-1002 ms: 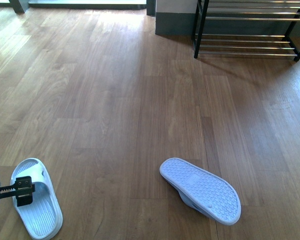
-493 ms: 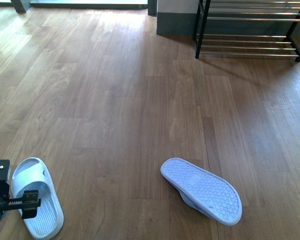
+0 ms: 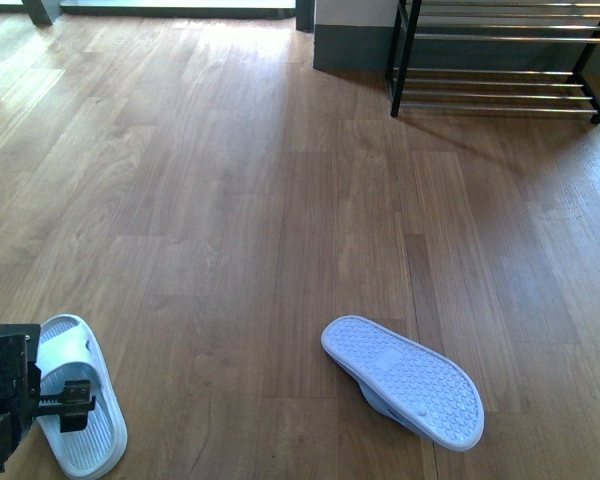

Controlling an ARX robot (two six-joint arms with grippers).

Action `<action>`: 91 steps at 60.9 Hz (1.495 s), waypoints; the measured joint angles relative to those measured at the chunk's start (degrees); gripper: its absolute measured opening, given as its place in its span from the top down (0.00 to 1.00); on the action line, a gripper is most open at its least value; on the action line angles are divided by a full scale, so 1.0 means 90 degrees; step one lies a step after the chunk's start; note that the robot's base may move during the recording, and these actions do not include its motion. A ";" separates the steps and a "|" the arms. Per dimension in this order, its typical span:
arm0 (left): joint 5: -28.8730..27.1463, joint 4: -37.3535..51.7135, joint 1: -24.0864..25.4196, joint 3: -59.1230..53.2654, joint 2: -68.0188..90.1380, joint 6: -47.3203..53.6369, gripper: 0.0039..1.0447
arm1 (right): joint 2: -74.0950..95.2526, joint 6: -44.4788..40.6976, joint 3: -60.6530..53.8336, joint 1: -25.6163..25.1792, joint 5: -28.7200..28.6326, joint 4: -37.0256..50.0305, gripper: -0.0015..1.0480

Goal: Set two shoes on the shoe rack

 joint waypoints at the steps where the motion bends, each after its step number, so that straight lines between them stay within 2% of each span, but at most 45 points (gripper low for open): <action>1: -0.0012 -0.0002 0.0005 0.0036 0.0022 0.0000 0.09 | 0.0000 0.0000 0.0000 0.0000 0.0000 0.0000 0.09; 14: -0.0112 0.0471 0.0136 0.0279 0.0274 0.0542 0.10 | 0.0000 0.0000 -0.0002 0.0000 0.0000 0.0000 0.09; 26: -0.0250 0.0563 0.0240 0.0481 0.0432 0.0906 0.39 | 0.0000 0.0000 0.0000 0.0000 -0.0002 0.0000 0.09; 33: -0.0257 0.0568 0.0265 0.0503 0.0500 0.0996 0.60 | 0.0000 0.0000 -0.0002 0.0000 0.0000 0.0000 0.09; 50: -0.0294 0.0561 0.0311 0.0498 0.0510 0.1027 0.99 | 0.0000 0.0000 -0.0002 0.0000 0.0000 0.0000 0.09; 65: -0.0238 0.0525 0.0335 0.0311 0.0345 0.0940 0.98 | 0.0000 0.0000 -0.0002 0.0000 0.0000 0.0000 0.09; 75: -0.0163 0.0486 0.0369 -0.0231 -0.0141 0.0721 0.98 | 0.0000 0.0000 -0.0002 0.0000 0.0000 0.0000 0.09; 86: -0.0168 0.0359 0.0430 -0.1127 -0.1297 0.0401 0.98 | 0.0000 0.0000 -0.0002 0.0000 0.0000 0.0000 0.09; 91: -0.0248 0.0153 0.0449 -0.1797 -0.2448 0.0253 0.98 | 0.0000 0.0000 0.0000 0.0000 0.0000 0.0000 0.09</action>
